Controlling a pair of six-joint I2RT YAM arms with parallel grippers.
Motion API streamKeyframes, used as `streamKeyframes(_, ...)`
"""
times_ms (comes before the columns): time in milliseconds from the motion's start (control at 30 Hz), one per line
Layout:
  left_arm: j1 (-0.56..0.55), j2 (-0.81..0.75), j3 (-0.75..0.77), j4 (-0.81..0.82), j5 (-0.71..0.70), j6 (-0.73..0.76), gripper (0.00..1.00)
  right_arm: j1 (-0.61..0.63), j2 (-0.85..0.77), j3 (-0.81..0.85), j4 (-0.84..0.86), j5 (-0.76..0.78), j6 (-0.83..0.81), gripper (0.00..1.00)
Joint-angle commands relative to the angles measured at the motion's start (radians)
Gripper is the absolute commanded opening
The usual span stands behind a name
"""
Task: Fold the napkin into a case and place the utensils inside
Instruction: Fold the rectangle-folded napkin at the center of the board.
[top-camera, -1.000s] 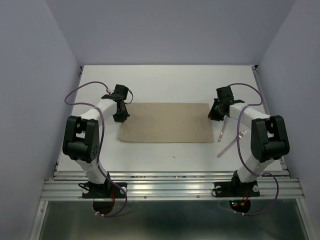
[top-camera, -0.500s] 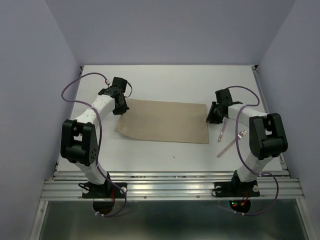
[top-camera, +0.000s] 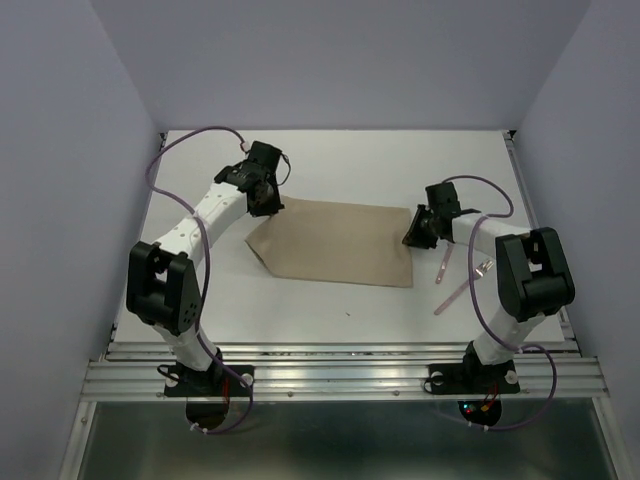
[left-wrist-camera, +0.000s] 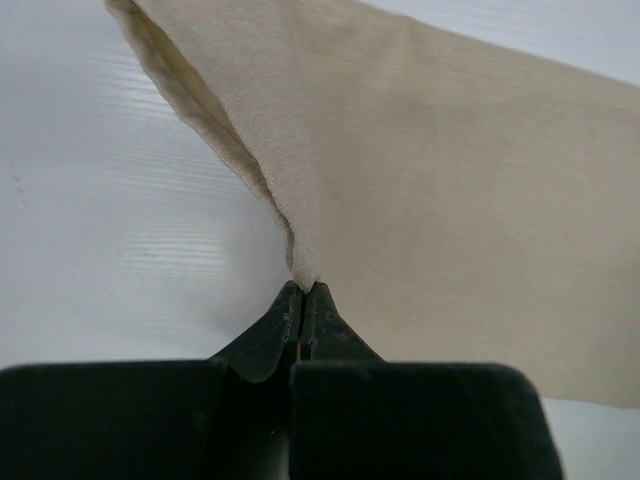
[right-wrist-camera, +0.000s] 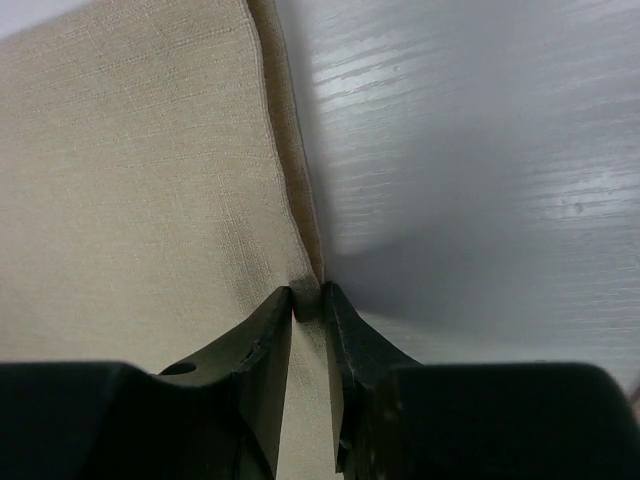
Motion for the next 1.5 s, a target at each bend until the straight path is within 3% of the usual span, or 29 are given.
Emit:
streamKeyframes(0, -0.073, -0.033, 0.091, -0.026, 0.03, -0.007, 0.0, 0.039, 0.013, -0.032, 0.0, 0.005, 0.055, 0.25)
streamKeyframes(600, -0.315, 0.18, 0.366, -0.021, 0.178, -0.05, 0.0, 0.111, 0.059, -0.004, 0.03, 0.016, 0.116, 0.23)
streamKeyframes(1467, -0.385, 0.401, 0.489, 0.027, 0.361, -0.11, 0.0, 0.138, 0.101, 0.022, 0.03, 0.037, 0.13, 0.21)
